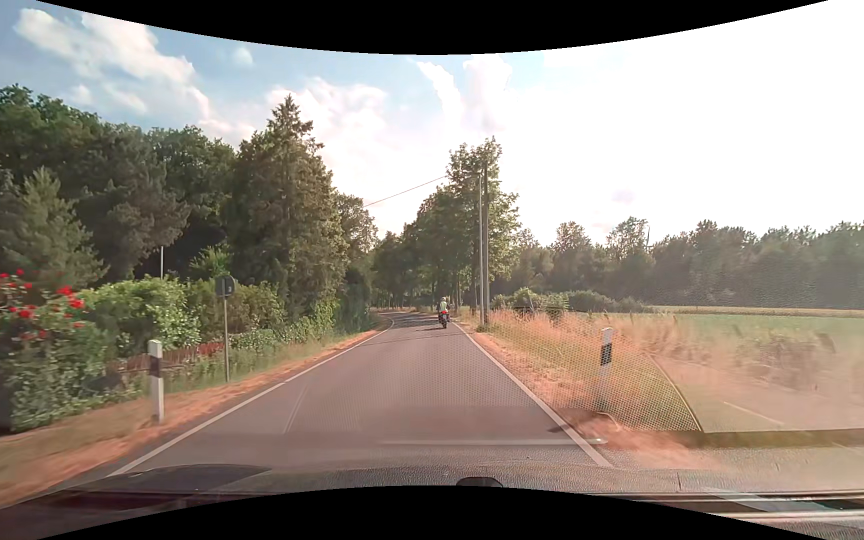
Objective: Follow the waypoints while adhering to traffic rules and regulations
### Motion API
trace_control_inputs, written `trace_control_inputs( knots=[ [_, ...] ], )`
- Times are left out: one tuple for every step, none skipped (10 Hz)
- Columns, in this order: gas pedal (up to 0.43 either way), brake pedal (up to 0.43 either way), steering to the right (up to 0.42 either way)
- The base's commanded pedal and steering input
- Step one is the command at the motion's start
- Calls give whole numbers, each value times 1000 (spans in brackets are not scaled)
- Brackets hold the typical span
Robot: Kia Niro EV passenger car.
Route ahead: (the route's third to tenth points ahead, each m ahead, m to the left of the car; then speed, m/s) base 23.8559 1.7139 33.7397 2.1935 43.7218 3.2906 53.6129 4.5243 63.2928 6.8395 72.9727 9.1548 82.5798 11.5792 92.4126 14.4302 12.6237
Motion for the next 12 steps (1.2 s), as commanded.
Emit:
trace_control_inputs(
  knots=[
    [138,0,-6],
    [138,0,-4],
    [130,0,-4],
    [130,0,-6],
    [130,0,-8],
    [130,0,-6],
    [138,0,-4],
    [138,0,-3],
    [150,0,-5],
    [150,0,-7],
    [157,0,-7],
    [157,0,-7]
  ],
)
